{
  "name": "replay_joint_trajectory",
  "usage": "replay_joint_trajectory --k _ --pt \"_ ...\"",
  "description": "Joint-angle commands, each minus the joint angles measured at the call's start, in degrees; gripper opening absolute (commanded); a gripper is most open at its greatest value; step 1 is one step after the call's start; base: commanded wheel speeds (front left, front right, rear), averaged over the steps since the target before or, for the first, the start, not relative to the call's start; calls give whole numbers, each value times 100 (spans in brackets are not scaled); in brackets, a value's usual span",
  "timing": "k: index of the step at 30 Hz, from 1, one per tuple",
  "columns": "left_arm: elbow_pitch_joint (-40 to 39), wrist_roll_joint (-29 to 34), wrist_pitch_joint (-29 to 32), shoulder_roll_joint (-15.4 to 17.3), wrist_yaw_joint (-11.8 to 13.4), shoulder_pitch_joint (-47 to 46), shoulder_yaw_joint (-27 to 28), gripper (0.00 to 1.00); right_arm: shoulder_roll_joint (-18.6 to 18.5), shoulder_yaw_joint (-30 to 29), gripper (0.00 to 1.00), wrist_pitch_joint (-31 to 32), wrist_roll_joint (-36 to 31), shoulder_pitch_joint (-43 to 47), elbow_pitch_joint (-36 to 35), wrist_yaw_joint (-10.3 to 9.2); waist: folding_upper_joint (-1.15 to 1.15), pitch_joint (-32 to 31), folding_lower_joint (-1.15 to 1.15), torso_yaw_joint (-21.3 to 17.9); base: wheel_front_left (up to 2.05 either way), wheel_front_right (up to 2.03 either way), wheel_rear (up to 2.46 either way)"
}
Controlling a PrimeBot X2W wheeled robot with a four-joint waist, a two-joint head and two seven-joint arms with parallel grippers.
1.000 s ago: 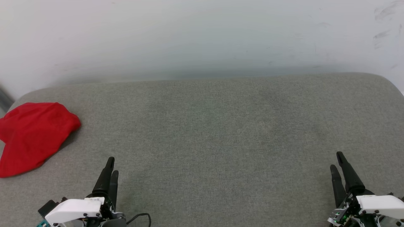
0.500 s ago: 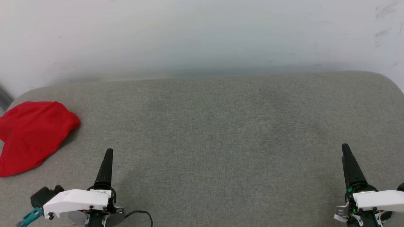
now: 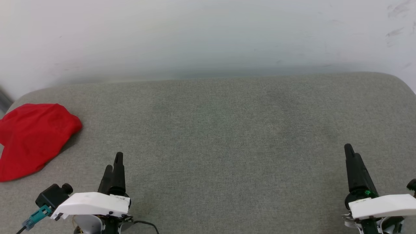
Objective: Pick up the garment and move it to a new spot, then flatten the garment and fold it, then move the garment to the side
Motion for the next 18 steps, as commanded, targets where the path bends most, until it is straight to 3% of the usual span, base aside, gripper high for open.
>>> replay_joint_trajectory --k 1,18 --pt "-122 226 -61 15 50 -8 -23 100 -11 43 100 -60 -275 0 -153 6 0 4 0 3 0 0 0" --pt "-253 1687 -357 17 263 116 -294 100 -10 154 100 -363 -1781 192 -331 8 0 28 0 8 0 0 0"
